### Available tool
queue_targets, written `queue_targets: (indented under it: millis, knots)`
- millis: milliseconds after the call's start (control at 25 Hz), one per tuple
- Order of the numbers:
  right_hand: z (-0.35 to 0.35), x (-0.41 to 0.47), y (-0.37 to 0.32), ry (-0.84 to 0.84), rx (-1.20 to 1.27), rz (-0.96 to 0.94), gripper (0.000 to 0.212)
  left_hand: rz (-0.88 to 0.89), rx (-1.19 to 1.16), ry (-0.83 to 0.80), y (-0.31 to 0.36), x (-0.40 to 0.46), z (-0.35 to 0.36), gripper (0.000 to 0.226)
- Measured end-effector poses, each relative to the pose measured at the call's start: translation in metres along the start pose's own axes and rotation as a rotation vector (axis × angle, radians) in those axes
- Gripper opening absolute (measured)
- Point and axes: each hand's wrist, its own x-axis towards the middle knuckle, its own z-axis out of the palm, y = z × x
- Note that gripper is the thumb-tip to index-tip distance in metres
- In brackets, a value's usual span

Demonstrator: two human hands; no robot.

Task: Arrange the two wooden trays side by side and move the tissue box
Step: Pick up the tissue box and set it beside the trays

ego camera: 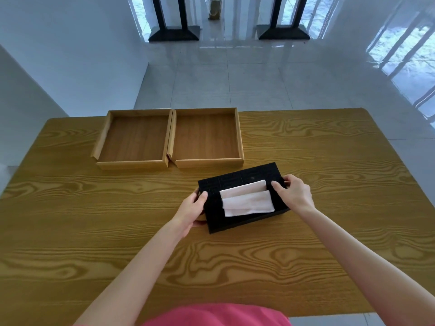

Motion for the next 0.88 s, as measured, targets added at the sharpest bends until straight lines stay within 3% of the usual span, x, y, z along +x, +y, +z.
queue_targets:
  millis: [520,880]
  knots:
    - [0.102,-0.07,-0.103,0.01,-0.01,-0.076,0.037,0.185,0.225,0.204,-0.014,-0.012,-0.165,0.053]
    - [0.182,-0.102,-0.186,-0.012,0.063,-0.124,0.033,0.23,0.224,0.35,-0.011,-0.015,-0.284,0.058]
